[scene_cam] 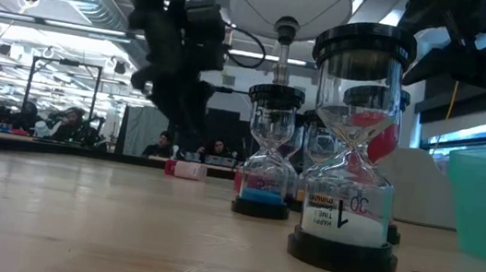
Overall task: Pick & Place Office items
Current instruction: Move the charger adapters to the middle of the table
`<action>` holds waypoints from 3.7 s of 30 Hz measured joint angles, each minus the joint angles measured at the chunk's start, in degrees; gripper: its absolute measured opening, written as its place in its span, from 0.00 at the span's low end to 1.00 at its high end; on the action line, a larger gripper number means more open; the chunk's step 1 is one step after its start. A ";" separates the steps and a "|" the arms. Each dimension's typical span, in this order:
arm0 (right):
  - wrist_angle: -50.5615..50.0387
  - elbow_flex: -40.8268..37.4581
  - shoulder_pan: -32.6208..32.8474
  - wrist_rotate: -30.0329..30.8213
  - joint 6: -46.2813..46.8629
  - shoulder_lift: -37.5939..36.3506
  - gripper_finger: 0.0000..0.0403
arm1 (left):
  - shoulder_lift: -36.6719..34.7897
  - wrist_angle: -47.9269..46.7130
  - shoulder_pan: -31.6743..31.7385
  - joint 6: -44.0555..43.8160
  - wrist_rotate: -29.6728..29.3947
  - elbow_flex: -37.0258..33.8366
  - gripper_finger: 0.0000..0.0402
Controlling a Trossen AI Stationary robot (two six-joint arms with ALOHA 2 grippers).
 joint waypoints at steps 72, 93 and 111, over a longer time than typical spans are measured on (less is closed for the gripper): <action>0.61 0.01 0.01 0.00 0.00 -0.02 0.66 | 19.16 24.47 -7.93 -28.92 -15.36 5.12 0.47; 0.83 0.01 0.01 0.02 0.00 0.00 0.66 | 22.99 23.07 -9.16 -29.09 -16.43 11.94 0.52; 0.83 0.00 0.00 0.02 0.00 -0.02 0.66 | 18.75 18.38 -8.87 -27.80 -13.67 11.94 0.58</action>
